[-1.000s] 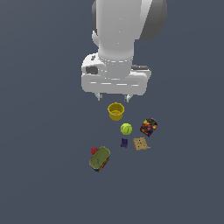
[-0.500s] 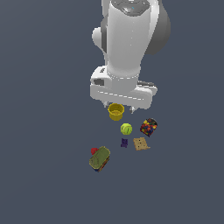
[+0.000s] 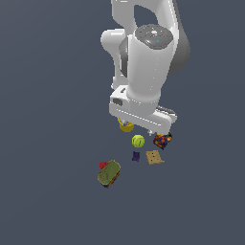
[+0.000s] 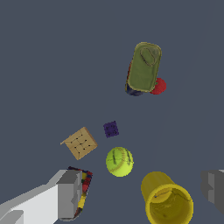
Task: Pick up a designated object from a clutter of objects.
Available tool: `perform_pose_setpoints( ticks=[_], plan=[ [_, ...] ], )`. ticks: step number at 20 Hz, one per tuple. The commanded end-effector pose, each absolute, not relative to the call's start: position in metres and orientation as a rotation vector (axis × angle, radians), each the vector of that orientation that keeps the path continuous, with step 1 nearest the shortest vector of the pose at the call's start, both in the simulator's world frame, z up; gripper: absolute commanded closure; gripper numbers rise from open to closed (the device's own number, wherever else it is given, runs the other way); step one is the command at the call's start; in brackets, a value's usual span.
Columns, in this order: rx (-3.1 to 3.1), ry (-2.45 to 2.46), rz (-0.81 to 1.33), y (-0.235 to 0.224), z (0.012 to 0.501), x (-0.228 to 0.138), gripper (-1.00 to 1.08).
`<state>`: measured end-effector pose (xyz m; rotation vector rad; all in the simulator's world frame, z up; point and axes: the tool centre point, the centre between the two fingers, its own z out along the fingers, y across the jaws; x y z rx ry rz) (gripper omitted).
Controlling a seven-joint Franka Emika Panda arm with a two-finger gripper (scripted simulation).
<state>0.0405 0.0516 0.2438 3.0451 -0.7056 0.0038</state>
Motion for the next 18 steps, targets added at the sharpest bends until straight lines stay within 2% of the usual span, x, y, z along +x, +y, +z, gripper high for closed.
perform_pose_setpoints(
  ticks=[1, 18],
  plan=[
    [3.026, -0.791, 0.004, 0.058, 0.234, 0.044, -0.92],
    [2.837, -1.339, 0.003, 0.102, 0.164, 0.057, -0.92]
  ],
)
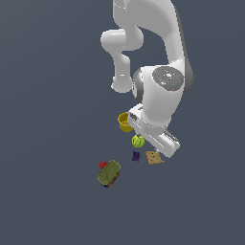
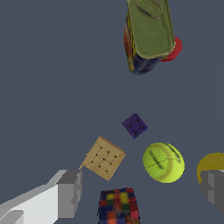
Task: Pick up a designated object from a clutter of objects.
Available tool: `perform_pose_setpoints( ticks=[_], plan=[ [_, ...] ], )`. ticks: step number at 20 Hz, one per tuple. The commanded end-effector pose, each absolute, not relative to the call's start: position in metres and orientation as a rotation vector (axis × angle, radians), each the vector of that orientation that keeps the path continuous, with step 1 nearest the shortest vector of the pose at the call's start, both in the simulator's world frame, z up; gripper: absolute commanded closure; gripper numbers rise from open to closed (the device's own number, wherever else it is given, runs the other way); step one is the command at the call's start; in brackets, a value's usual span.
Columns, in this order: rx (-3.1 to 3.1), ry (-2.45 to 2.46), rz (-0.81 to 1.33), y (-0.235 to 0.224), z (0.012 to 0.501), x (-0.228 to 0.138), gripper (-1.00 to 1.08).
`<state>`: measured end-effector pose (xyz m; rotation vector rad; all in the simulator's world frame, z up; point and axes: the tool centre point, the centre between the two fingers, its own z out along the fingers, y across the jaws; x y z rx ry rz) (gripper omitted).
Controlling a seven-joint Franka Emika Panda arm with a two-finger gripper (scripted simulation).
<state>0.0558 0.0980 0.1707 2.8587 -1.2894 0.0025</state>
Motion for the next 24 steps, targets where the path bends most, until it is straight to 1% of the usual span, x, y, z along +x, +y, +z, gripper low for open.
perform_pose_setpoints(
  ticks=[1, 16, 24],
  plan=[
    [2.822, -1.370, 0.003, 0.105, 0.160, 0.057, -0.92],
    [2.565, -1.812, 0.000, 0.142, 0.096, 0.057, -0.92],
    [2.448, -1.968, 0.000, 0.156, 0.072, 0.055, -0.92]
  ],
)
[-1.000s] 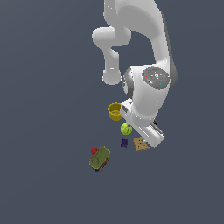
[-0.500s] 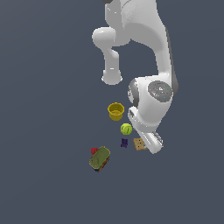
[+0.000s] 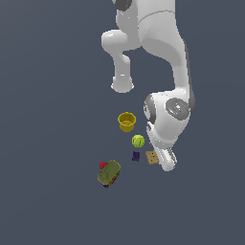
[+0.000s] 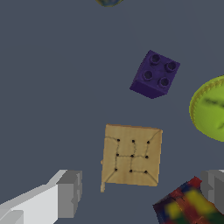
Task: Pick up a designated object from a clutter of objects.
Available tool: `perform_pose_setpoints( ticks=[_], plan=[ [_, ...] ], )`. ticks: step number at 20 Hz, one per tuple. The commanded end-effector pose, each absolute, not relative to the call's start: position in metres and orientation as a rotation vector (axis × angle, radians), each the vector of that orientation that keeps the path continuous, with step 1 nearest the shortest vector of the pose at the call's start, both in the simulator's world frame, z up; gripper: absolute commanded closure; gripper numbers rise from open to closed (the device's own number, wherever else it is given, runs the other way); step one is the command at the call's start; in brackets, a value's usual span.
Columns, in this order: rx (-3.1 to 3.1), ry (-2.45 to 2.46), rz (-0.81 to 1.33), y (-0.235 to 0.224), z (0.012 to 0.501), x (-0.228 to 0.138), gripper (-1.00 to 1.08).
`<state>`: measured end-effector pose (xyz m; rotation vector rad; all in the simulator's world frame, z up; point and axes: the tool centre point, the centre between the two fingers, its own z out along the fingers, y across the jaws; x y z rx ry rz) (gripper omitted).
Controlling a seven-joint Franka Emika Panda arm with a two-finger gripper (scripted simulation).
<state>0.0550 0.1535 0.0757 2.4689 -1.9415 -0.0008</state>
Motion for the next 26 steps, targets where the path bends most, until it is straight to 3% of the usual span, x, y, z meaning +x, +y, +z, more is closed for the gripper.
perform_pose_setpoints(
  ticks=[1, 14, 26],
  plan=[
    [2.438, -1.981, 0.000, 0.157, 0.070, 0.054, -0.92],
    [2.397, -2.030, -0.001, 0.161, 0.058, 0.053, -0.92],
    [2.393, -2.035, 0.000, 0.161, 0.013, 0.052, -0.92]
  ],
)
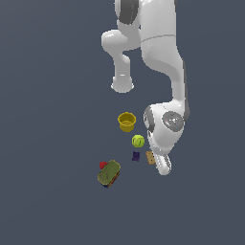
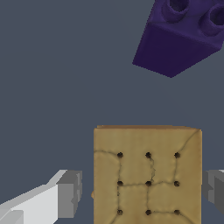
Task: Pick up a designated object from a clutter of objects.
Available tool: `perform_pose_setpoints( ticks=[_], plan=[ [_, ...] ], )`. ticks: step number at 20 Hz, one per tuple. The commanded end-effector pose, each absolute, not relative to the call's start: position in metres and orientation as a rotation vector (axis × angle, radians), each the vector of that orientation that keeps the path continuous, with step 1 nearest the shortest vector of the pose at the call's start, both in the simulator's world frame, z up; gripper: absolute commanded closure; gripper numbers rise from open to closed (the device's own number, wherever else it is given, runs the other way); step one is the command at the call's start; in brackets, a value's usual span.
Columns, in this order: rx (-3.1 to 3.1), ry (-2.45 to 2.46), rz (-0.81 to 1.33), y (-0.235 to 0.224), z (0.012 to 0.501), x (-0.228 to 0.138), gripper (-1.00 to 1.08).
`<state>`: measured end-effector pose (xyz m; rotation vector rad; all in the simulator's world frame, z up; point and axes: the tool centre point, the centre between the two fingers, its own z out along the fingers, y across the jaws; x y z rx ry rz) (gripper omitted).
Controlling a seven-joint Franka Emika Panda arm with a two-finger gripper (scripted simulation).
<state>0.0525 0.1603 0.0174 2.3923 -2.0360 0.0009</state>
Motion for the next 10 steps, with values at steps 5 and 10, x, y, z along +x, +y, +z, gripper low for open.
perform_pose_setpoints(
  ticks=[5, 10],
  plan=[
    [2.393, -2.035, 0.000, 0.1615, 0.0108, 0.0530, 1.08],
    [2.393, -2.035, 0.000, 0.1615, 0.0108, 0.0530, 1.08]
  ],
)
